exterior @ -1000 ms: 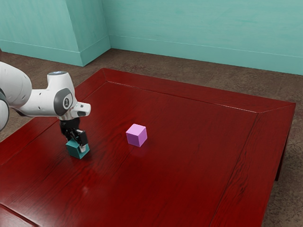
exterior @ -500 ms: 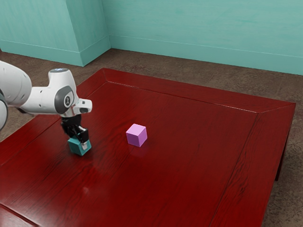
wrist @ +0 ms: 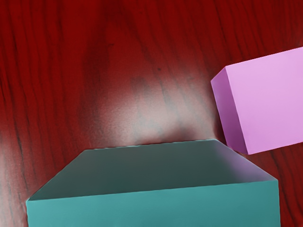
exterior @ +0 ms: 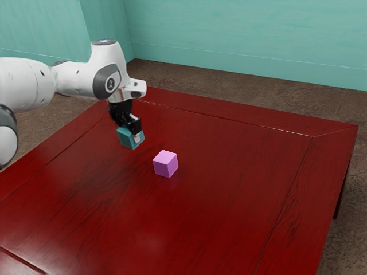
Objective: Pick up the blue block with one arm, and put the blue block on the pink block with one arm
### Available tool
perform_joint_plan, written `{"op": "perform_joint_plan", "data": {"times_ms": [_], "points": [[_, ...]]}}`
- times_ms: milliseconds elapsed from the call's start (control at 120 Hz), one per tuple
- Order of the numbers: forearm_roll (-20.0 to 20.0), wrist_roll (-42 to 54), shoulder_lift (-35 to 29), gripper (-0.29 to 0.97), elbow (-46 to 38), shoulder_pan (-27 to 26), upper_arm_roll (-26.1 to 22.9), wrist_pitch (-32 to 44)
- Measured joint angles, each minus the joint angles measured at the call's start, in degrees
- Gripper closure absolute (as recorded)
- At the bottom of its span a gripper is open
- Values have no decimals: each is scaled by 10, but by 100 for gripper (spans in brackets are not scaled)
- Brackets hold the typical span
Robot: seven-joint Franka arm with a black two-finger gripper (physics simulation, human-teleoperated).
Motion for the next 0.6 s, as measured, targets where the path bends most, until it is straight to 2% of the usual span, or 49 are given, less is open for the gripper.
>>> {"op": "perform_joint_plan", "data": {"times_ms": [117, 342, 600], "points": [[-1, -28, 10, 36, 16, -11, -3, -16], [-4, -91, 75, 36, 94, -27, -3, -51], [-13, -154, 118, 36, 147, -40, -3, -71]]}}
